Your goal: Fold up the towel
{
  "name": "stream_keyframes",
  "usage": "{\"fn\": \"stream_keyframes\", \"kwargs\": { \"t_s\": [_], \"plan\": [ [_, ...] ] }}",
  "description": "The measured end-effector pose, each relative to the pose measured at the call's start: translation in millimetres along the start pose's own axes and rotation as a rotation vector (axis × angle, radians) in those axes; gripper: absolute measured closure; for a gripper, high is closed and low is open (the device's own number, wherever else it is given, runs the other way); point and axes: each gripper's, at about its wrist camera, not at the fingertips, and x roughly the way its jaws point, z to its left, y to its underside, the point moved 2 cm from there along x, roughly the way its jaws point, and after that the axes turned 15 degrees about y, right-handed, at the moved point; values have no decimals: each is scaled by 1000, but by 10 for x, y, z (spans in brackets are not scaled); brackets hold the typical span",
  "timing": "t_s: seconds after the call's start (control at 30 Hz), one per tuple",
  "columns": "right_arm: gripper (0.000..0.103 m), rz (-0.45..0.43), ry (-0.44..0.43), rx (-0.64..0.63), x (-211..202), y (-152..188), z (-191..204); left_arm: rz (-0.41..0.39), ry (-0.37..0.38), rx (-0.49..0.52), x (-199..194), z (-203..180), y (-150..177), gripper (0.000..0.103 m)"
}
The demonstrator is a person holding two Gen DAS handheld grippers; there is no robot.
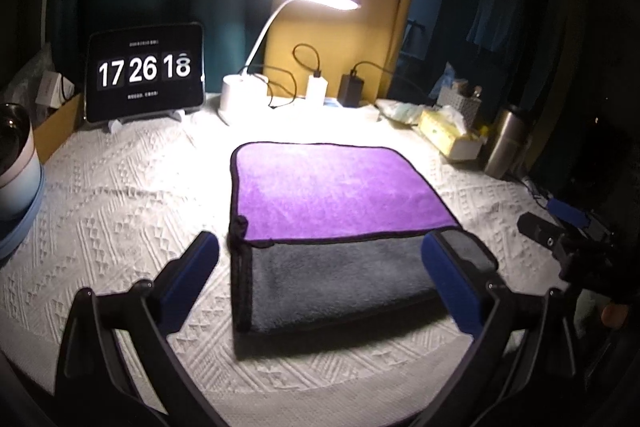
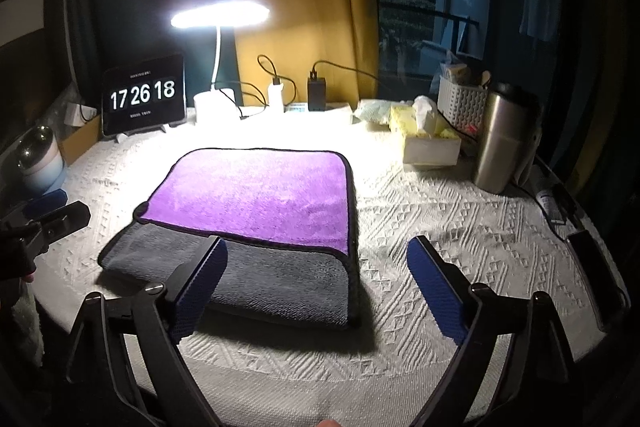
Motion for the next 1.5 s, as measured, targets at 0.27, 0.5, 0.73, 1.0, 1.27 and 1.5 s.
{"fn": "stream_keyframes", "kwargs": {
  "t_s": [0.27,0.5,0.73,1.0,1.27,1.5],
  "plan": [
    [17,57,-21,-6,300,20,-33,50,-14,-24,240,138,-9,6],
    [24,101,-28,-5,528,40,-53,111,-25,-49,455,260,35,13],
    [31,149,-30,-4,738,96,-93,170,-40,-97,627,434,113,22],
    [40,201,-42,-8,945,171,-92,227,-76,-128,785,581,187,34],
    [54,255,-61,-10,1131,242,-81,251,-95,-138,868,655,215,36],
    [59,281,-80,-21,1230,264,-50,248,-140,-132,863,703,227,55]
  ]
}}
